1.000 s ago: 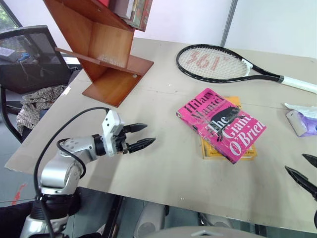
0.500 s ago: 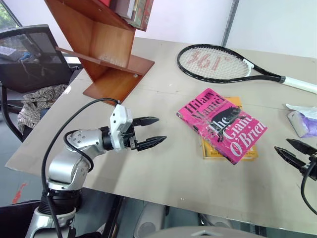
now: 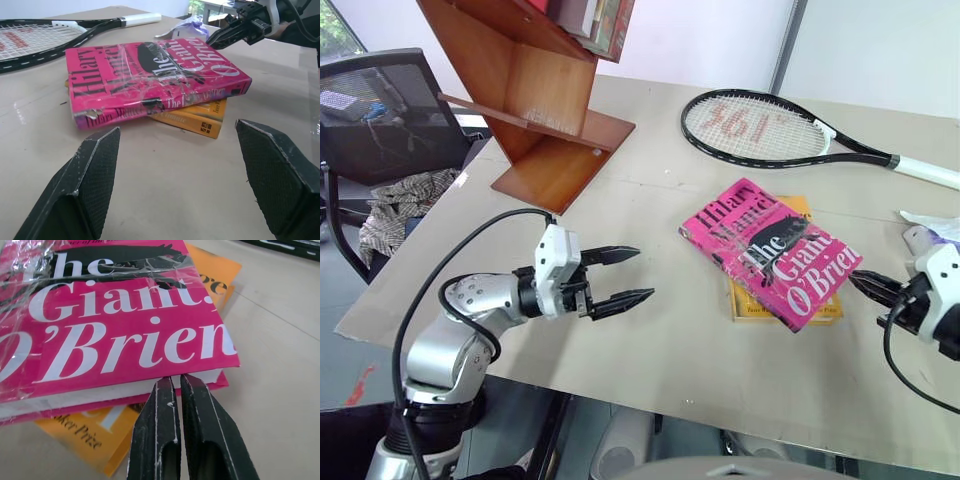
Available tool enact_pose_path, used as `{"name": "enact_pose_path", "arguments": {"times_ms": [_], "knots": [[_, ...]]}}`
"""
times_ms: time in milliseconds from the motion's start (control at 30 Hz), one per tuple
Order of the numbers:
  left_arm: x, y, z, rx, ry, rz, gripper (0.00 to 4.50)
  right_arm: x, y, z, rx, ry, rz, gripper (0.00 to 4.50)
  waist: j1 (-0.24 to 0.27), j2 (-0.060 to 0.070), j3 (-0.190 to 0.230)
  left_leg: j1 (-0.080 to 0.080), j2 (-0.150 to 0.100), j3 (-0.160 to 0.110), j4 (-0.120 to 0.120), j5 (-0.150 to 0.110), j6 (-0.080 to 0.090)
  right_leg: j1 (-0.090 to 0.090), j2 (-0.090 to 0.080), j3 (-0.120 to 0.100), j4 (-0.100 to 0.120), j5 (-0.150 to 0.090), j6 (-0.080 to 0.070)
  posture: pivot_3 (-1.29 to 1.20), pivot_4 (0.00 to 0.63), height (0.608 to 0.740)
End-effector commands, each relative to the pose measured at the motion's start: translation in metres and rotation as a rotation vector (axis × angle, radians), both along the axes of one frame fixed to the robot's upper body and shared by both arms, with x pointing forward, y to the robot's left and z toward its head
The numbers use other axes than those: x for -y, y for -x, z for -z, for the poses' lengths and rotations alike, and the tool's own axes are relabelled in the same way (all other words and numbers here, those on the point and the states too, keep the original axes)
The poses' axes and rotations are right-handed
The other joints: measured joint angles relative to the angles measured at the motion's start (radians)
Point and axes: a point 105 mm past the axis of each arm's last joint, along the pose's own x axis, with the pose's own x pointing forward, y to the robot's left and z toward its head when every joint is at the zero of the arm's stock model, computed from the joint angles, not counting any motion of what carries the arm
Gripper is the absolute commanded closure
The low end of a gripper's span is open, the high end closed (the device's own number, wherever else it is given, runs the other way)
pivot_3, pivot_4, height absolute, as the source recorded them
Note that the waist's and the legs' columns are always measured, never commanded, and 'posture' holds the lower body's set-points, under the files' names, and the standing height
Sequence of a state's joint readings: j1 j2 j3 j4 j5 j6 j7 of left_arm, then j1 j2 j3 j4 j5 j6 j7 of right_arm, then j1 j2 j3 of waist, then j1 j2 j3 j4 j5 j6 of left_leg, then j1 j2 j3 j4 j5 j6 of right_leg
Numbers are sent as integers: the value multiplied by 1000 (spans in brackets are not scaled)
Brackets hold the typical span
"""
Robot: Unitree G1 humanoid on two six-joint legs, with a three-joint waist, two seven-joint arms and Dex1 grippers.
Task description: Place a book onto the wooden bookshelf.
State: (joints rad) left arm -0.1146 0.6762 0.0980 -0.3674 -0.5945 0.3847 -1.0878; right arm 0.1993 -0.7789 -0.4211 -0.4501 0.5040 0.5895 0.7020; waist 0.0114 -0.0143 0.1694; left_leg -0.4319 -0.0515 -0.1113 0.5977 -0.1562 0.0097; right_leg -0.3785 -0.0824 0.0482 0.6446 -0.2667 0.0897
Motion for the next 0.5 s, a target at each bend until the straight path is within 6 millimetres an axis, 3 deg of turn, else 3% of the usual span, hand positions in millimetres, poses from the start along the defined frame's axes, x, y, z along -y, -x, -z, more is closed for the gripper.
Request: {"name": "enact_pose_path", "arguments": {"times_ms": [33,400,500], "knots": [[1,5,-11,52,13,15,719,-5,-3,-7,16,26,-10,4448,0,0,0,0,0,0,0,0,0,0,0,0,0,0,0,0,150,740],[2,7,-5,30,9,3,719,-33,-10,-6,14,11,-79,4448,-1,0,0,0,1,0,0,0,0,0,1,0,0,0,0,0,150,740],[3,7,-4,18,9,-3,719,-32,-8,-8,16,-1,-69,4448,0,0,0,0,1,0,0,0,0,0,1,0,0,0,0,0,150,740]]}}
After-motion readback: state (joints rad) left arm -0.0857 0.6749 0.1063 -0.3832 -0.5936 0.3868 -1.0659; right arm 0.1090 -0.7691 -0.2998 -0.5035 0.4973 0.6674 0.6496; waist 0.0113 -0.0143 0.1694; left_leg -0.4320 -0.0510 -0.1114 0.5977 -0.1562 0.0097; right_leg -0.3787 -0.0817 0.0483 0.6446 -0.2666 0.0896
